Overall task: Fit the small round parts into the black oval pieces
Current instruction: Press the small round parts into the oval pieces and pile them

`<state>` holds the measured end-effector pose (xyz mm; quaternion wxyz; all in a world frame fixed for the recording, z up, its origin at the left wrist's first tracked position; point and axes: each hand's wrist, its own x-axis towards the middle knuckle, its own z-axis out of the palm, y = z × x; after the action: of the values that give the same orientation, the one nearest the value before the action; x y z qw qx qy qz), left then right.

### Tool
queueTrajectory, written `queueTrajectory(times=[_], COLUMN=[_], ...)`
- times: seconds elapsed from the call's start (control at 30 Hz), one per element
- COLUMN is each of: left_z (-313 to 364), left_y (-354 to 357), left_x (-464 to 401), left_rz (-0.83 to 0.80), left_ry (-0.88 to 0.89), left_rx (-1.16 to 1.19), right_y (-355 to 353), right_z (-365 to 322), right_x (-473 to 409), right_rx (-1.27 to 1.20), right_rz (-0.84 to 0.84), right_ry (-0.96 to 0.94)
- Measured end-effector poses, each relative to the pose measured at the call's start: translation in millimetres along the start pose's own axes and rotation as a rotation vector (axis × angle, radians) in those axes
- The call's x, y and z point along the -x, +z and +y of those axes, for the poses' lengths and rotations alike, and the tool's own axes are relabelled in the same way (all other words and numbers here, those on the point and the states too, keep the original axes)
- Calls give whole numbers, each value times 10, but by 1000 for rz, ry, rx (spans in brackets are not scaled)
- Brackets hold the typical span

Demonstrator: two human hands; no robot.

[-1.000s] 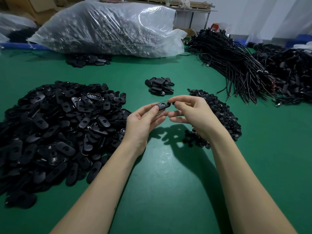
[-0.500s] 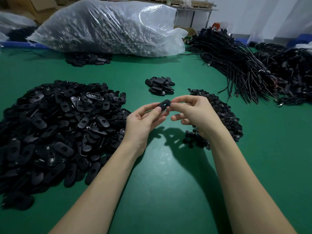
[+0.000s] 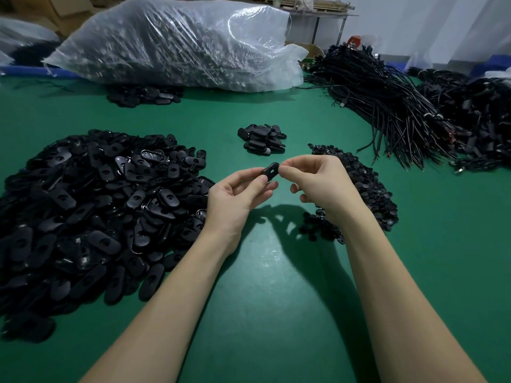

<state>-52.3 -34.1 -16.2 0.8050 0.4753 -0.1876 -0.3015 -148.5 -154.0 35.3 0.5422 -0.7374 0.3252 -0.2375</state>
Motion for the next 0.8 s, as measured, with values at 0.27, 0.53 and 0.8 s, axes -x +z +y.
queueTrajectory(times=[0.27, 0.53, 0.8], left_z=[-10, 1, 5], left_y=[2, 8, 9], left_x=[-10, 3, 10], left_rz=[3, 5, -1], left_ry=[2, 1, 5], left_rx=[-7, 2, -9], right_y=[5, -11, 24], right_z=[29, 18, 54], right_x=[-6, -1, -31], right_rx=[65, 128, 121], right_rz=[-5, 3, 36], right_ry=[-94, -108, -96])
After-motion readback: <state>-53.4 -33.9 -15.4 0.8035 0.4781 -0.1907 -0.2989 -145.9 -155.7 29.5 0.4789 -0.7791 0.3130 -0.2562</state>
